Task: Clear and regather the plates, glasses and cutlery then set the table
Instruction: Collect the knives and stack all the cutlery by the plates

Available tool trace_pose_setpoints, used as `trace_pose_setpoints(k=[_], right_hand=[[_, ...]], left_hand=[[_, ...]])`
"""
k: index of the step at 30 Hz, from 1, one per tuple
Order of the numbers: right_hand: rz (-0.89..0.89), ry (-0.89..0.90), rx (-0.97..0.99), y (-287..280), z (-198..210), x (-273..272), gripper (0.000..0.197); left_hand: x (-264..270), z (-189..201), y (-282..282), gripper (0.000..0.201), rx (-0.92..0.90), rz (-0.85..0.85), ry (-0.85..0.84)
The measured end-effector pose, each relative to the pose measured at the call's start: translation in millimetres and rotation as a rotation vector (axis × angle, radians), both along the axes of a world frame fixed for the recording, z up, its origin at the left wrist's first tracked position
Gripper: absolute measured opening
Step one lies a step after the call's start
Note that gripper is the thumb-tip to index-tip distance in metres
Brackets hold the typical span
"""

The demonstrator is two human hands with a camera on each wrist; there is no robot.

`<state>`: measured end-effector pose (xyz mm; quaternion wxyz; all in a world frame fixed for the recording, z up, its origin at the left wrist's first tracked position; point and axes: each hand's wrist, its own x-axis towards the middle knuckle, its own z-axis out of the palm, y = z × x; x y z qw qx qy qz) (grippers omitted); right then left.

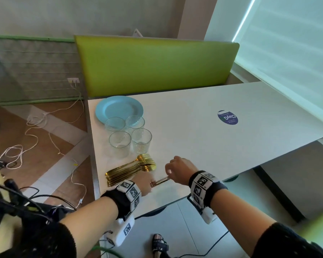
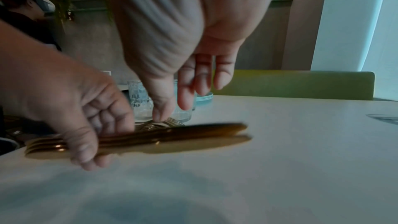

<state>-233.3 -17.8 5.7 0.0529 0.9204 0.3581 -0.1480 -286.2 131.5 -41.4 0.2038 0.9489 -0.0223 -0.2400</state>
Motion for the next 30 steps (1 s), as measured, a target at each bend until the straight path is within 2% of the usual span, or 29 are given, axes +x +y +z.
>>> trace_pose_setpoints(k=[7, 12, 18, 22, 24, 28, 30], right_hand=[[-0.082, -0.016, -0.005, -10, 2, 4, 0.022], [-0.108, -0.011, 0.007, -10, 1, -1, 0.023], [-0.158, 0.001, 0.033, -10, 2, -2, 0.021], [-0.185, -0.002, 0.034, -14, 2, -2, 0.020], [-0.201, 0.006, 0.030, -16, 2, -2, 0.020], [-0.235, 0.011, 0.027, -20, 2, -1, 0.020], [-0.249, 0.010, 0.024, -21, 3, 0, 0.019]], left_hand=[[-22, -21, 22, 0.037, 0.110, 0.008, -0.049], [-27, -21, 29, 0.032, 0.198, -0.015, -0.107], [-27, -22, 31, 0.037, 0.255, -0.066, -0.135], [-25, -20, 28, 0.038, 0.270, -0.034, -0.155], [-25, -18, 28, 0.042, 0.278, -0.029, -0.152], [-21, -16, 34, 0.064, 0.273, -0.072, -0.149], [-19, -15, 36, 0.062, 0.314, -0.098, -0.122]])
